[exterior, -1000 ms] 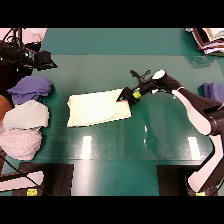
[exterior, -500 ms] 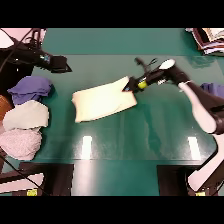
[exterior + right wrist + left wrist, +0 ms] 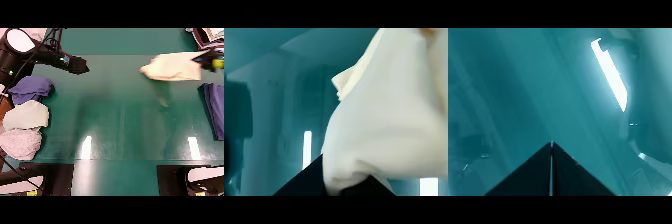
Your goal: Fold the shirts.
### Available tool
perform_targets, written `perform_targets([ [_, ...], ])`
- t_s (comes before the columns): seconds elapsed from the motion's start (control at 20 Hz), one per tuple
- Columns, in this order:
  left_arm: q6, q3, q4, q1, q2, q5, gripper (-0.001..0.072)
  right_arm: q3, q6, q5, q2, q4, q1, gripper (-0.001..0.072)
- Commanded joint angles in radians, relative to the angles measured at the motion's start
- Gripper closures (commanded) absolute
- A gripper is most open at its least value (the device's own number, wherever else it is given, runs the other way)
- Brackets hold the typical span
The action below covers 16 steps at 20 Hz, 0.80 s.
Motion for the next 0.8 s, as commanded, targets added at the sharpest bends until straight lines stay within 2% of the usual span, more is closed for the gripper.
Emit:
perform_targets([
  [0.0,-0.005,0.000,-0.002,-0.050,-0.001,0.055,0.0681,0.001,0.003,-0.037,0.026,0.002,-0.240,0.0697],
  [0.3,-0.006,0.000,-0.003,-0.098,-0.001,0.129,0.0682,0.006,0.002,-0.079,0.026,0.009,-0.388,0.0698],
  [0.6,-0.005,0.000,-0.006,-0.098,-0.001,0.146,0.0681,0.245,0.005,0.034,0.027,0.011,-0.389,0.0698],
  [0.75,-0.005,0.000,-0.006,-0.098,-0.001,0.146,0.0681,0.340,0.046,0.105,0.029,0.009,-0.402,0.0698],
])
